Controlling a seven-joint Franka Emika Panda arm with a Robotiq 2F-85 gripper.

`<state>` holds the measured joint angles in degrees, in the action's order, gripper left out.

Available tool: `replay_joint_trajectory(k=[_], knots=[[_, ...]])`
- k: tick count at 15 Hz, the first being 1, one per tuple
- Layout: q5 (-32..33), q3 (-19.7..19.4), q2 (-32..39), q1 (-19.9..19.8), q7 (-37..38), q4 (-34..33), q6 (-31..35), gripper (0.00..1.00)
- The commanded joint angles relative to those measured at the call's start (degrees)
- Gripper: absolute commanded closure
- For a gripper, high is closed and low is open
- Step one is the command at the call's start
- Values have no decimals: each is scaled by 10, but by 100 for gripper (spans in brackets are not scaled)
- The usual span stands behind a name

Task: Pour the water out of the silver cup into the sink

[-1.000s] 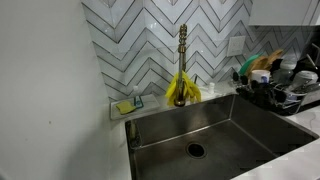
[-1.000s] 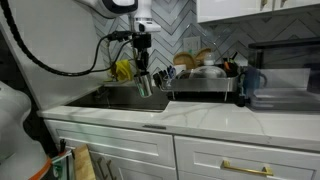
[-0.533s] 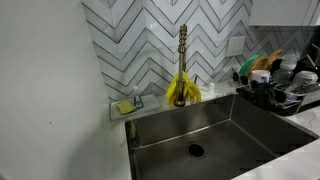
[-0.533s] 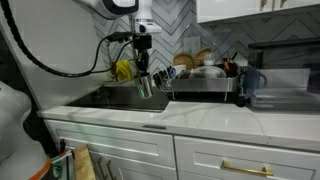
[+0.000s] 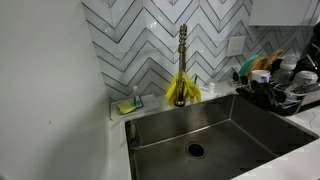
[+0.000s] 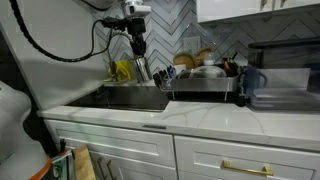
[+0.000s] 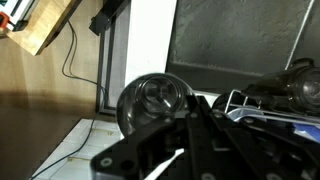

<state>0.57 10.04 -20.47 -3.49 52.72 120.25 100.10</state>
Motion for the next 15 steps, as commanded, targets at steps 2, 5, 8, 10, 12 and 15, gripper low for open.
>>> replay_joint_trajectory(k=[2,5,8,10,12,15], knots=[[74,49,48,13,123,-116,-127,99],[137,76,93,28,194,-190,-207,99],[209,94,149,56,241,-262,-278,99],[193,68,122,72,224,-228,-247,96],[211,70,149,87,234,-259,-261,96],[214,69,162,90,237,-273,-265,99]])
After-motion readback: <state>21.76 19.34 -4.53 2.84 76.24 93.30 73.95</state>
